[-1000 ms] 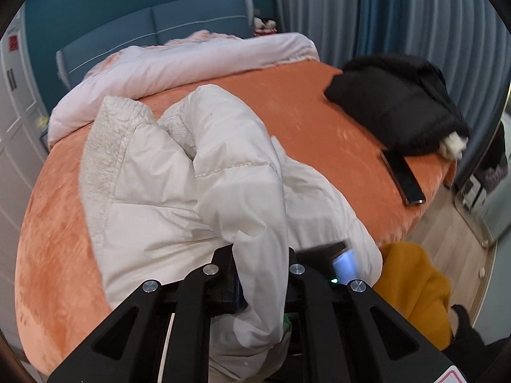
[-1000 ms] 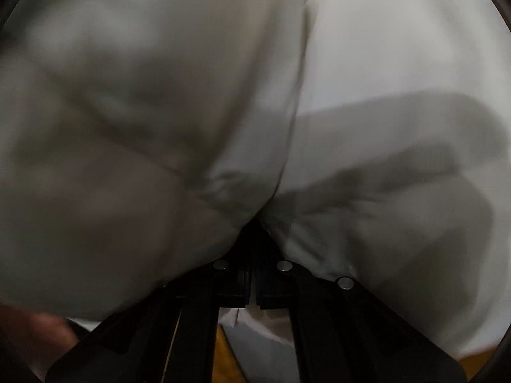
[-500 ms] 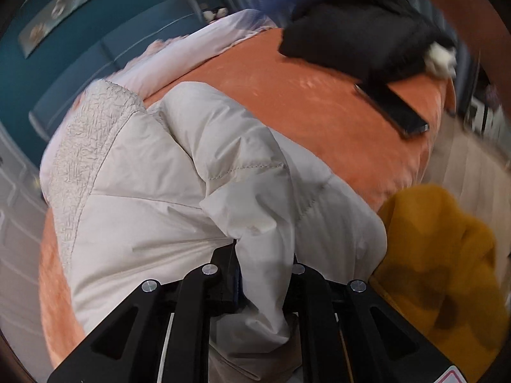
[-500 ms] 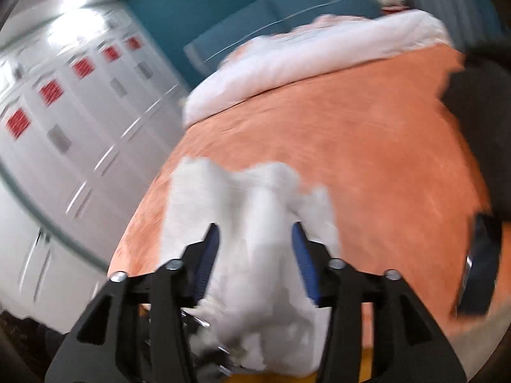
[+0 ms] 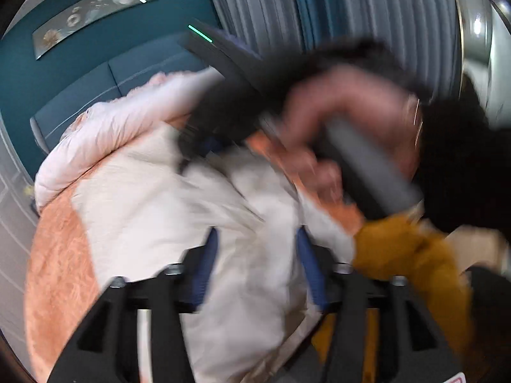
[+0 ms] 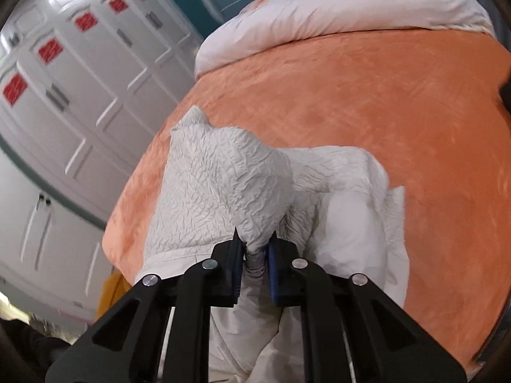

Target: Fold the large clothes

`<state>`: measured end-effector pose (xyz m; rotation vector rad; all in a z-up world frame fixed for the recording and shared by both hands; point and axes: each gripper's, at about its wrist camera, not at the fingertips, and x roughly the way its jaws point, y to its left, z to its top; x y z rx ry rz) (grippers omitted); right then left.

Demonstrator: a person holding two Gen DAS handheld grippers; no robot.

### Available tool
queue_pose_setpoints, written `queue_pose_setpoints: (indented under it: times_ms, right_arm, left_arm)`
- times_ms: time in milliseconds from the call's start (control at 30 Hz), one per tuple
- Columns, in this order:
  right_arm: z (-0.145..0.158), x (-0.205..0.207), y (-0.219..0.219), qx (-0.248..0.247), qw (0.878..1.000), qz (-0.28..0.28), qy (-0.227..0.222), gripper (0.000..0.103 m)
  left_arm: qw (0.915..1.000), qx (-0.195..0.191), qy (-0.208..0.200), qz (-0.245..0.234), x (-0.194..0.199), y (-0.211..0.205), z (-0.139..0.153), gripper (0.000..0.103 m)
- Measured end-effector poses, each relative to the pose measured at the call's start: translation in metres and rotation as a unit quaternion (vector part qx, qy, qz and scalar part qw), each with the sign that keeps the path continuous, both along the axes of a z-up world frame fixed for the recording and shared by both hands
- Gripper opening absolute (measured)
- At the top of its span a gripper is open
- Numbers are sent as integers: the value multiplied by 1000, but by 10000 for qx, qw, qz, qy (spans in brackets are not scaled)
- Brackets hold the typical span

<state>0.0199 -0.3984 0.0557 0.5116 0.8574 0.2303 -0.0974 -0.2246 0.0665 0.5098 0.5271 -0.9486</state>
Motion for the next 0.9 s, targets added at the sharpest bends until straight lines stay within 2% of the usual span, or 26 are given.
queue_pose_setpoints:
  times_ms: [33,67,133,200,267,333,400,467,533,700,800,900]
  right_arm:
    - [-6,-6,-10,123,9998,-133,-4,11]
    - [-14,-12,-21,264,9992,-283,28,11]
    - [-28,-23,-35,460,9971,-584,131,12]
    - [-45,-20,-44,520,9949,-832,242,12]
    - [-62,-23,-53,625,9917,-1074,333,13]
    - [-76,-27,-58,733,9892,-1214,375,15]
    - [-87,-28,-59,887,9868,-1293,393,15]
    - [-96,-26,-55,915,9860,-1332,404,16]
    - [-107,-26,-53,975,9854,-1338,392,16]
    - [-121,-25,-53,1214,9824,-1383,313,16]
    - [-125,-26,-56,1336,9809,-1394,242,17]
    - [-116,-31,-63,1509,9761,-1524,338,21]
  left_arm:
    - [9997,-245,18,43,2,9,13,64]
    - [9986,-500,63,160,10,18,28,72]
    - [9962,-643,181,555,36,19,43,75]
    - [9920,-666,383,1003,69,14,45,75]
    - [9820,-668,782,1583,114,3,35,74]
    - [9667,-590,1370,2080,157,-9,13,73]
    - [9561,-555,1815,2235,181,-18,-8,72]
    - [9467,-373,2072,2438,197,-26,-31,71]
    - [9519,-222,1703,2536,195,-34,-44,74]
    - [9570,-19,1102,2682,182,-40,-70,82]
    - [9577,42,839,2752,176,-43,-75,84]
    - [9587,22,768,2738,177,-39,-76,85]
